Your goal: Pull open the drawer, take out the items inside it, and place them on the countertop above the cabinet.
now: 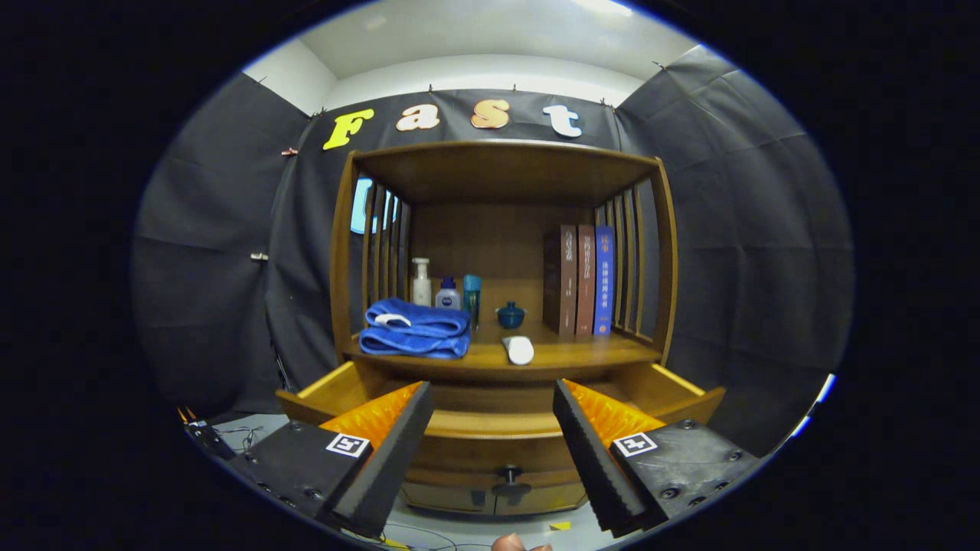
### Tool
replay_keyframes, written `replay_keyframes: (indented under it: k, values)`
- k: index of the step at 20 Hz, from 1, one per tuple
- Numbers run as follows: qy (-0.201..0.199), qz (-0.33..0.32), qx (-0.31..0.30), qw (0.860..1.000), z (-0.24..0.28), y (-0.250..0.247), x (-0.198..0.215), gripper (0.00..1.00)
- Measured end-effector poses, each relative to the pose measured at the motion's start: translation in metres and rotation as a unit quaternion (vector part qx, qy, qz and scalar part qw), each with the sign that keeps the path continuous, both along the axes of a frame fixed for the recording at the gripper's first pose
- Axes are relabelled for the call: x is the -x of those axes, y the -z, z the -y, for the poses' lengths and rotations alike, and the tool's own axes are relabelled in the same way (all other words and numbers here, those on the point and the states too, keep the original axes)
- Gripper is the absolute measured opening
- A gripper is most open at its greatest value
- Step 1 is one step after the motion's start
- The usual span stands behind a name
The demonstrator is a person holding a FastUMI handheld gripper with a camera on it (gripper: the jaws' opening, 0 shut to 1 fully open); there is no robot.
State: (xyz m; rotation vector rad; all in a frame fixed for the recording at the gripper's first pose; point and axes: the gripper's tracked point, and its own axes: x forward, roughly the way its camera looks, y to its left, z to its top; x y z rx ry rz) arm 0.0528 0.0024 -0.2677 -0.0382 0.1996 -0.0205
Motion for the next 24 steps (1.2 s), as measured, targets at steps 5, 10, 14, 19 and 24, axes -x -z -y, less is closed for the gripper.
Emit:
replay_keyframes:
  k: [5,10,14,19,24]
  values:
    - [0.012,-0.046,-0.006,0.999,0.011,0.062,0.003,1.0]
    - [0.003,-0.062,-0.008,0.998,0.01,0.083,-0.004,1.0]
    - [0.001,-0.053,0.0,0.999,0.011,0.084,-0.006,0.99]
    - [-0.001,-0.055,0.004,0.998,0.012,0.08,-0.018,0.99]
    - [0.001,-0.057,0.003,0.998,0.011,0.085,-0.043,1.0]
